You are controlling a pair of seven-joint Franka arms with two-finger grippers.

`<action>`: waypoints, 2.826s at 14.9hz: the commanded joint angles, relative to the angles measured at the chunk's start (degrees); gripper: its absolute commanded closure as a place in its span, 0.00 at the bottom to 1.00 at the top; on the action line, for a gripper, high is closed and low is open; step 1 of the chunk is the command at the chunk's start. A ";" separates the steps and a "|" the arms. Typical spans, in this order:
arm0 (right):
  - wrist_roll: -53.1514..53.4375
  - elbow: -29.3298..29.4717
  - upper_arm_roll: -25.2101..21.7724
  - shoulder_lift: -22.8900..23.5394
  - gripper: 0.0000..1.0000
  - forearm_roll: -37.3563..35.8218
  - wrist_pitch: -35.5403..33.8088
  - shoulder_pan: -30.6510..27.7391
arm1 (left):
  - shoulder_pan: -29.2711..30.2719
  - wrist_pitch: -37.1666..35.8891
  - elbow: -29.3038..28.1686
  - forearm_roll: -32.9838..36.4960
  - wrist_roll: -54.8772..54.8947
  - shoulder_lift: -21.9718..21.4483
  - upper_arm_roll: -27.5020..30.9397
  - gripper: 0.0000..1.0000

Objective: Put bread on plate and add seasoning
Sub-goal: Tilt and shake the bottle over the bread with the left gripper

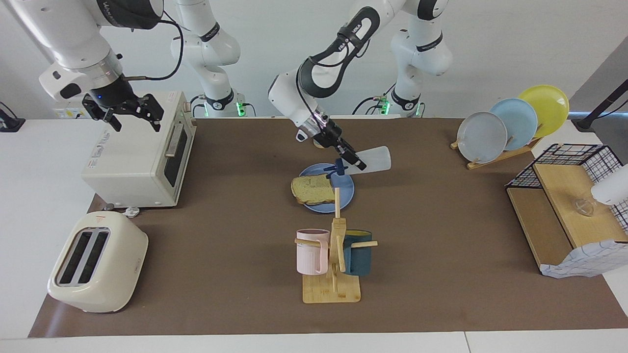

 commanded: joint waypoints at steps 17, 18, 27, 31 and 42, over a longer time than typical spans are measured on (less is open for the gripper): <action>-0.66 -1.75 0.13 -1.39 0.00 0.04 0.86 -0.46 | 4.03 -4.80 -3.40 -3.10 -0.43 0.19 0.88 1.00; -0.66 -1.75 0.13 -1.39 0.00 0.04 0.86 -0.46 | 4.22 -4.80 -3.40 -2.32 -0.43 0.28 0.88 1.00; -0.66 -1.75 0.13 -1.39 0.00 0.04 0.86 -0.46 | -2.53 -6.03 -1.29 -3.71 -0.34 0.28 0.80 1.00; -0.66 -1.75 0.13 -1.39 0.00 0.04 0.86 -0.46 | -4.57 -7.35 0.46 -4.59 -0.61 0.28 0.80 1.00; -0.66 -1.75 0.13 -1.39 0.00 0.04 0.86 -0.46 | 9.04 1.26 0.29 0.42 -0.69 2.82 0.97 1.00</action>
